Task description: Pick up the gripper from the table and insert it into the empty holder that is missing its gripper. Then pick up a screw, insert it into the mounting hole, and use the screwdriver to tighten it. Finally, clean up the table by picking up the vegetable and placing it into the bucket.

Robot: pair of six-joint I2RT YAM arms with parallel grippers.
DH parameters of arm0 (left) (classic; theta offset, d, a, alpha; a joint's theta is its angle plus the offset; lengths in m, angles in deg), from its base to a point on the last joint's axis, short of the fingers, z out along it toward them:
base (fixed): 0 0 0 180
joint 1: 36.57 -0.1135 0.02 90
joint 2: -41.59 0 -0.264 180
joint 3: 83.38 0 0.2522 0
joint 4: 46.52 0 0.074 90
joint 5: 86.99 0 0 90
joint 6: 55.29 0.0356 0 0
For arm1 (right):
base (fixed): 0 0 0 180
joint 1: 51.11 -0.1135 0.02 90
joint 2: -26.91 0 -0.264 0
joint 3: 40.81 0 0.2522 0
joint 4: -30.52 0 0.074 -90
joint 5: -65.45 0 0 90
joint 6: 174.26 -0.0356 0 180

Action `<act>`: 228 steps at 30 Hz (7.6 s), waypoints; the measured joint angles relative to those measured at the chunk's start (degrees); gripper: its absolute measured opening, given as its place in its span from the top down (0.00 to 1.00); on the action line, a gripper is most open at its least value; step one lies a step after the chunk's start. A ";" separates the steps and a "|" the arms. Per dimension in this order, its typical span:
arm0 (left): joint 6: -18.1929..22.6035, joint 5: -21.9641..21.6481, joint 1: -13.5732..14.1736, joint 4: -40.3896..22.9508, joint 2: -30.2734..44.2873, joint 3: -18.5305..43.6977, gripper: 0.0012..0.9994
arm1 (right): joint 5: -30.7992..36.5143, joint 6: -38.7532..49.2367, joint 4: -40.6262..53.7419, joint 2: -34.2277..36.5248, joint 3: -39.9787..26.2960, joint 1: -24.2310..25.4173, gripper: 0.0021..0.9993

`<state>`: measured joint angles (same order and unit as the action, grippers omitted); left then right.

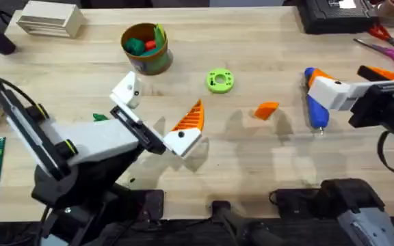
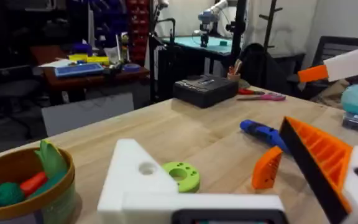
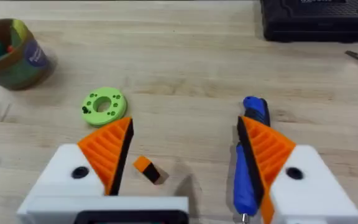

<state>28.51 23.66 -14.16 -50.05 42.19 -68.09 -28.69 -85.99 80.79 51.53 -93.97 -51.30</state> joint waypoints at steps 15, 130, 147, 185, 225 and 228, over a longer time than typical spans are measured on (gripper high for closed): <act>0.20 -1.22 -0.11 -11.90 -0.52 -0.92 0.01 | 0.00 0.00 0.00 0.00 0.00 0.00 0.03; 0.18 -1.44 -0.17 -13.59 -0.30 -1.08 0.01 | 1.99 29.05 13.46 51.41 -14.56 -18.51 0.66; 0.18 -1.44 -0.17 -13.59 -0.29 -1.08 0.01 | 2.46 29.05 12.91 51.43 -14.45 -19.30 0.70; 0.18 -1.45 -0.17 -13.59 -0.30 -1.08 0.01 | 4.11 28.26 14.02 41.58 -14.57 -19.00 0.98; 0.18 12.60 -0.17 -13.41 -0.29 -1.08 0.01 | -66.52 -8.24 -4.53 60.29 -12.39 -5.55 0.98; 0.18 12.64 -0.17 -13.41 -0.28 -1.08 0.01 | -68.97 -13.50 -11.24 64.73 -12.30 -9.67 0.98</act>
<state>28.69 36.30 -14.34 -63.47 41.91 -69.17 -97.65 -99.50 69.55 116.26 -106.27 -60.97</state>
